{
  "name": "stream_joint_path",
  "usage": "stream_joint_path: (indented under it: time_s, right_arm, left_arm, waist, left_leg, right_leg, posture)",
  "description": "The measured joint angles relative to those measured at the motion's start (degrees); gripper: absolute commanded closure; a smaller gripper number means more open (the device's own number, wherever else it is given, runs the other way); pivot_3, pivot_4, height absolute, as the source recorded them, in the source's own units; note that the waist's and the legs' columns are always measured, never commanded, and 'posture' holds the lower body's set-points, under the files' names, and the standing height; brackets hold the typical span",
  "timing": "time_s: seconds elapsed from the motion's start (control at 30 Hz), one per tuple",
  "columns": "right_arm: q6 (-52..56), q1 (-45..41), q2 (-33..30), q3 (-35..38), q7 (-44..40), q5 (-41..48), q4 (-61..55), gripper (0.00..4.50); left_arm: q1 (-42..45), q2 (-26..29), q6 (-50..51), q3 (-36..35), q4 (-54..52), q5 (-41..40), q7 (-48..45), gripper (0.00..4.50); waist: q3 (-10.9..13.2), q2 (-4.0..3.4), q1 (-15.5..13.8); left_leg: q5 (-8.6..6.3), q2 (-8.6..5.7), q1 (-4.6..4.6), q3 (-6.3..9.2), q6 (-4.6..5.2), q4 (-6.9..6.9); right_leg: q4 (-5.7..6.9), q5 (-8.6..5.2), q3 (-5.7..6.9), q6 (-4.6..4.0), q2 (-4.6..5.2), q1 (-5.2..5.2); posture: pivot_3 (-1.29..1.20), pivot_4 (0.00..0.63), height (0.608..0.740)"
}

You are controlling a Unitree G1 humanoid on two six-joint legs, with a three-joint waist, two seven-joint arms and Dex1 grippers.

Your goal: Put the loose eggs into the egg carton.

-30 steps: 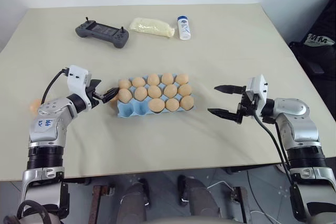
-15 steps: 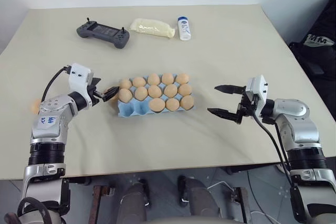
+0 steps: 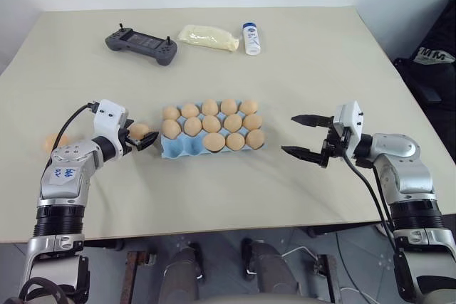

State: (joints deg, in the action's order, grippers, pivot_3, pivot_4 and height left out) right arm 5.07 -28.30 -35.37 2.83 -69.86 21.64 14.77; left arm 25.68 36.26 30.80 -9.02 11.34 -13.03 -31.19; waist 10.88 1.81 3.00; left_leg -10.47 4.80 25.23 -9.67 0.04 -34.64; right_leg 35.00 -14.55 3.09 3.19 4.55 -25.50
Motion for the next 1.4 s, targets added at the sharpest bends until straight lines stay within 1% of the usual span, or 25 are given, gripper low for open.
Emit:
stream_joint_path:
  time_s: [0.2, 0.23, 0.3, 0.37, 0.4, 0.43, 0.6, 0.7, 0.83, 0.93, 1.07, 1.3, 1.4]
  right_arm:
    - [0.0, -0.3, 0.0, -0.1, 0.0, -0.1, 0.4, 0.00]
    - [0.0, -0.4, 0.0, -0.1, 0.0, -0.1, 0.5, 0.00]
    - [0.0, -0.4, 0.0, -0.1, 0.0, -0.1, 0.6, 0.00]
    - [0.0, -0.4, 0.0, -0.1, 0.0, -0.1, 0.6, 0.00]
    - [0.0, -0.4, 0.0, -0.1, 0.0, -0.1, 0.6, 0.00]
    - [0.0, -0.4, 0.0, -0.1, 0.0, -0.1, 0.6, 0.00]
    - [-0.1, -0.3, 0.0, 0.0, 0.0, -0.1, 0.6, 0.00]
    - [-0.1, -0.2, -0.1, 0.0, 0.0, -0.1, 0.6, 0.00]
    - [0.0, 0.0, -0.4, 0.0, 0.0, 0.0, 0.5, 0.00]
    - [0.0, 0.0, -0.4, 0.1, -0.5, 0.6, 0.4, 0.00]
    - [0.0, 0.0, -0.4, 0.1, -1.8, 2.0, 0.0, 0.00]
    - [0.0, -0.1, -0.4, 0.1, -3.6, 3.0, -0.1, 0.00]
    - [0.0, -0.2, -0.4, 0.1, -3.5, 2.9, -0.1, 0.00]
  left_arm:
    - [0.1, -0.1, -0.4, 0.0, 0.5, 0.1, 0.3, 0.04]
    - [0.2, -0.2, -0.6, 0.1, 0.6, 0.1, 0.3, 0.45]
    - [0.2, -0.2, -0.7, 0.1, 0.6, 0.1, 0.4, 0.98]
    - [0.2, -0.3, -0.7, 0.1, 0.6, 0.1, 0.4, 1.65]
    - [0.2, -0.3, -0.7, 0.1, 0.5, 0.1, 0.4, 1.92]
    - [0.2, -0.4, -0.6, 0.1, 0.5, 0.1, 0.5, 2.07]
    - [-0.4, -0.4, -0.2, -0.2, -0.5, -0.2, 1.2, 2.15]
    - [-1.2, -0.4, 0.2, -2.6, -3.5, -1.9, 1.2, 2.16]
    - [-1.3, -0.5, 3.2, -7.7, -12.8, -8.5, 0.1, 2.16]
    - [-1.3, -0.5, 7.2, -8.9, -18.6, -13.8, -1.4, 2.16]
    - [-1.3, -1.2, 11.6, -7.3, -23.0, -18.3, -3.1, 2.16]
    - [-1.9, -1.4, 16.2, -0.2, -24.5, -20.4, -6.3, 2.16]
    - [-1.9, -1.4, 16.2, 1.1, -24.2, -20.3, -6.6, 2.16]
  waist:
    - [0.0, 0.00, 0.0]
    - [0.0, 0.00, 0.1]
    - [0.0, 0.00, 0.1]
    - [0.0, 0.00, 0.1]
    - [0.0, 0.00, 0.0]
    - [0.0, 0.00, 0.0]
    - [0.0, 0.00, 0.1]
    - [0.0, 0.00, 0.1]
    - [0.0, 0.00, 0.0]
    - [0.0, 0.00, 0.0]
    - [0.0, 0.00, 0.0]
    - [0.0, 0.00, 0.1]
    - [0.0, 0.00, 0.1]
  left_leg:
    - [-0.01, 0.00, 0.00, 0.00, 0.01, 0.00]
    - [-0.01, 0.01, 0.00, 0.00, 0.01, 0.00]
    - [-0.01, 0.01, -0.01, 0.00, 0.01, 0.00]
    - [-0.01, 0.01, -0.01, 0.00, 0.01, 0.00]
    - [-0.01, 0.01, 0.00, 0.00, 0.01, 0.00]
    - [-0.01, 0.01, 0.00, 0.00, 0.01, 0.00]
    - [-0.01, 0.01, -0.01, -0.01, 0.01, 0.00]
    - [-0.01, 0.03, 0.00, -0.01, 0.01, 0.01]
    - [-0.02, 0.03, 0.00, -0.05, 0.03, 0.02]
    - [-0.01, -0.03, -0.01, -0.07, 0.03, -0.01]
    - [-0.01, -0.13, -0.02, -0.08, 0.03, -0.15]
    - [-0.04, -0.12, 0.00, -0.07, 0.08, -0.32]
    - [-0.05, -0.11, 0.00, -0.06, 0.08, -0.35]
  right_leg:
    - [0.00, 0.00, 0.00, 0.00, 0.00, 0.00]
    - [0.00, 0.00, 0.00, 0.00, -0.01, 0.00]
    - [0.00, 0.00, 0.00, 0.00, -0.02, 0.00]
    - [0.00, 0.00, 0.00, 0.01, -0.02, 0.00]
    - [0.00, 0.00, 0.00, 0.01, -0.02, 0.00]
    - [0.00, 0.01, 0.00, 0.01, -0.02, 0.00]
    - [0.00, 0.00, -0.01, 0.01, -0.01, 0.00]
    - [0.00, 0.01, 0.00, 0.01, -0.02, 0.00]
    - [0.00, 0.01, -0.03, 0.02, -0.01, 0.01]
    - [0.00, 0.01, -0.04, 0.03, -0.04, 0.02]
    - [0.02, 0.01, -0.04, 0.03, -0.10, 0.05]
    - [0.03, 0.00, -0.10, -0.03, -0.12, 0.06]
    - [0.03, -0.15, -0.13, -0.30, -0.10, 0.06]
  posture:
    - [0.00, 0.150, 0.740]
    - [0.00, 0.150, 0.740]
    - [0.00, 0.150, 0.740]
    - [0.00, 0.150, 0.740]
    - [0.00, 0.150, 0.740]
    - [0.00, 0.150, 0.740]
    - [0.00, 0.150, 0.740]
    - [0.00, 0.150, 0.740]
    - [0.00, 0.150, 0.740]
    - [0.00, 0.150, 0.740]
    - [0.00, 0.150, 0.740]
    - [0.00, 0.150, 0.740]
    - [0.00, 0.150, 0.740]
